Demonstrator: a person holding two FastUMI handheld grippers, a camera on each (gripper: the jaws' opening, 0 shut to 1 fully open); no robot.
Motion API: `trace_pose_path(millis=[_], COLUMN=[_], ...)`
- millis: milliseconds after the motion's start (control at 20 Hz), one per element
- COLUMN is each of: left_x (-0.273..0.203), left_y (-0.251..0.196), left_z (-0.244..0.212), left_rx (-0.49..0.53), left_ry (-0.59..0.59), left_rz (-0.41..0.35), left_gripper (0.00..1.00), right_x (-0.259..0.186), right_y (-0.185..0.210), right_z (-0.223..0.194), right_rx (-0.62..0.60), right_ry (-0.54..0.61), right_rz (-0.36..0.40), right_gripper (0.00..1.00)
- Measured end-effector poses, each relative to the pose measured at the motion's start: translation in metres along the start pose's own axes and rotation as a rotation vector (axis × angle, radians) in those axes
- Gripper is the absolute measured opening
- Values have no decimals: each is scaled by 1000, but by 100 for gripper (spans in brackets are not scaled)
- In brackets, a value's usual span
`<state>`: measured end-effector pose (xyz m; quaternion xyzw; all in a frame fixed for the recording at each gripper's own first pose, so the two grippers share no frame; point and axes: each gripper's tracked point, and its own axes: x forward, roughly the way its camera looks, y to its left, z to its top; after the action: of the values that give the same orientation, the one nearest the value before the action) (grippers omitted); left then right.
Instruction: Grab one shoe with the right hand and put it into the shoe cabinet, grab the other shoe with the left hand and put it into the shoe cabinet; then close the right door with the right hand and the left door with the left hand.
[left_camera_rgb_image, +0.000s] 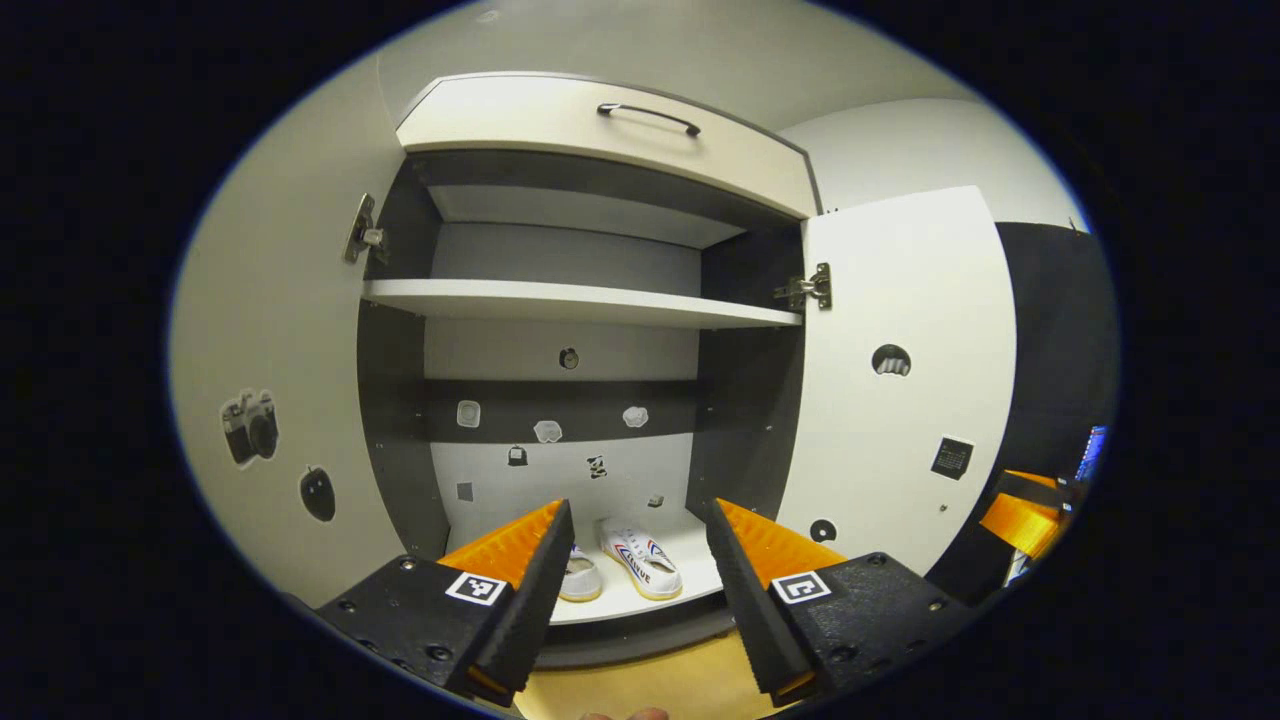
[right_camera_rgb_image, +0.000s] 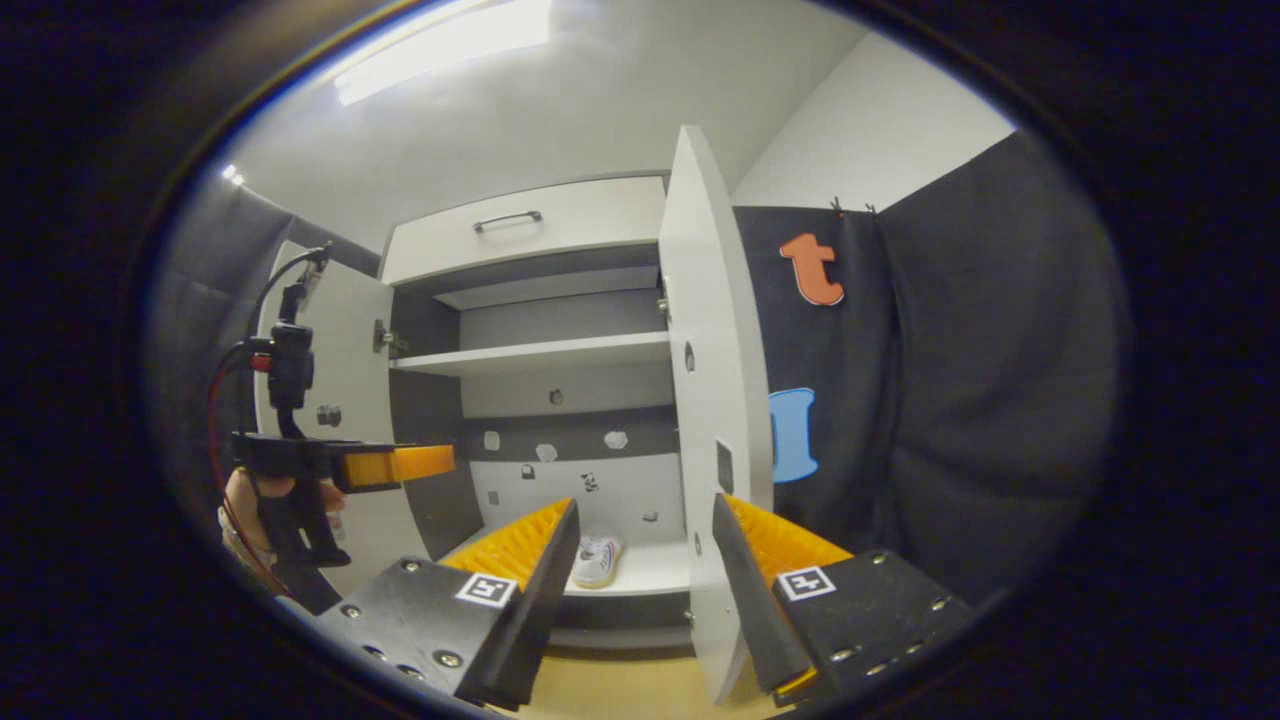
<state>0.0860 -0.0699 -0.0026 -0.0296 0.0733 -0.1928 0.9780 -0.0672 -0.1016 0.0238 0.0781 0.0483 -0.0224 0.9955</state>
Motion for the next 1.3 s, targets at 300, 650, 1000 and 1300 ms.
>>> trace_pose_path(millis=[300,650,1000,1300], left_x=[-22,-32,-30,-29], left_y=[0,5,9,4], left_z=[16,23,18,13], left_rx=[28,39,22,20], left_ry=[-49,-70,-58,-54], left_rz=[34,67,75,70], left_gripper=[95,96,96,96], right_x=[-5,15,23,26], right_y=[-70,-110,-102,-77], right_z=[10,-12,-22,-25], right_rx=[-30,-102,-95,-69], right_ry=[-24,25,58,80], right_rz=[-142,-199,-135,-38], right_gripper=[81,76,81,76])
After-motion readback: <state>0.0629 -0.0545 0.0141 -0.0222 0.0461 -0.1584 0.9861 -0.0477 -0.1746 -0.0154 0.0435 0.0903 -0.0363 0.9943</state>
